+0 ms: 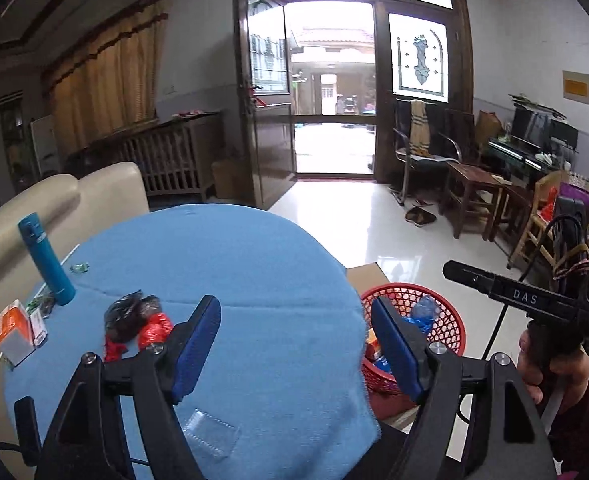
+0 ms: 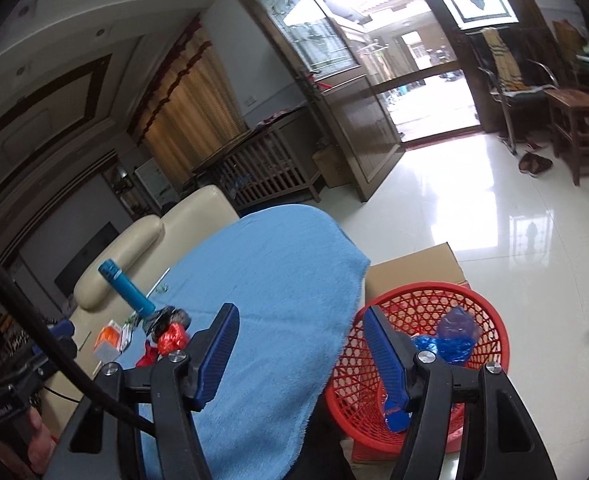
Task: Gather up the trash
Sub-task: 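Move both grippers back toward the remaining bags on the table, then grasp the clear plastic container with the right gripper while the left grasps the long red bag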
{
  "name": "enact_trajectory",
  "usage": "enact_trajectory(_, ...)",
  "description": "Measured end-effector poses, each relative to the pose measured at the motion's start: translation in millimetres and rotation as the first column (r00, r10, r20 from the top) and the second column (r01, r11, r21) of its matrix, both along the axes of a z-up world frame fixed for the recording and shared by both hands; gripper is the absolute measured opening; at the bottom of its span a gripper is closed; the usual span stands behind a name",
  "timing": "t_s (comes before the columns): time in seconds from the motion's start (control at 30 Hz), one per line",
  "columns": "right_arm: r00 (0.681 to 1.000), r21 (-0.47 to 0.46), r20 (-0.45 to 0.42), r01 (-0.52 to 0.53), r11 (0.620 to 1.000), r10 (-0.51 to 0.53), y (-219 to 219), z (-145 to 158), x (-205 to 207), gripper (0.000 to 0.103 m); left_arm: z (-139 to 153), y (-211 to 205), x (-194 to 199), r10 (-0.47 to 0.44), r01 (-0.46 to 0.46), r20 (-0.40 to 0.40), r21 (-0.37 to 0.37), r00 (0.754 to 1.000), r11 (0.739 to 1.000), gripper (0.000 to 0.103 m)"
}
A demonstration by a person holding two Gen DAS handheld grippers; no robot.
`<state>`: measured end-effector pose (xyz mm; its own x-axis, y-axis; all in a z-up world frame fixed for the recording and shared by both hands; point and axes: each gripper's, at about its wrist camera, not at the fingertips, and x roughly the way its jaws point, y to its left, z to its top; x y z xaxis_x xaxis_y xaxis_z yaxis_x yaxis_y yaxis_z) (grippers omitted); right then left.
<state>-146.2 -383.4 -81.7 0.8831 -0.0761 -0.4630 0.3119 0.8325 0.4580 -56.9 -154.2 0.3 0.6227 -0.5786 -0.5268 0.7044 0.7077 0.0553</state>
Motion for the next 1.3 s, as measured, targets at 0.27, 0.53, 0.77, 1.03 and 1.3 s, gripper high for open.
enact_trajectory(0.27, 0.996, -0.031, -0.029, -0.083, 0.996, 0.082, 25, -5, 14, 0.069, -1, 8, -4, 0.029, -0.029, 0.042, 0.001, 0.999, 1.000, 0.078)
enact_trajectory(0.53, 0.989, -0.050, -0.053, -0.139, 0.989, 0.136, 42, -8, 24, 0.069, -15, 51, 9, 0.148, -0.148, 0.021, 0.027, 0.989, 0.989, 0.079)
enact_trajectory(0.77, 0.973, -0.017, -0.106, -0.208, 0.978, 0.205, 62, -22, 47, 0.069, -51, 145, 35, 0.377, -0.377, 0.014, 0.110, 0.926, 0.920, 0.078)
enact_trajectory(1.03, 0.872, 0.004, -0.219, -0.448, 0.894, 0.438, 138, -45, 119, 0.069, -69, 220, 79, 0.518, -0.506, -0.087, 0.128, 0.851, 0.853, 0.078)
enact_trajectory(1.3, 0.751, 0.064, -0.313, -0.594, 0.802, 0.581, 197, -76, 171, 0.069, -83, 237, 110, 0.519, -0.503, -0.112, 0.140, 0.847, 0.853, 0.078)
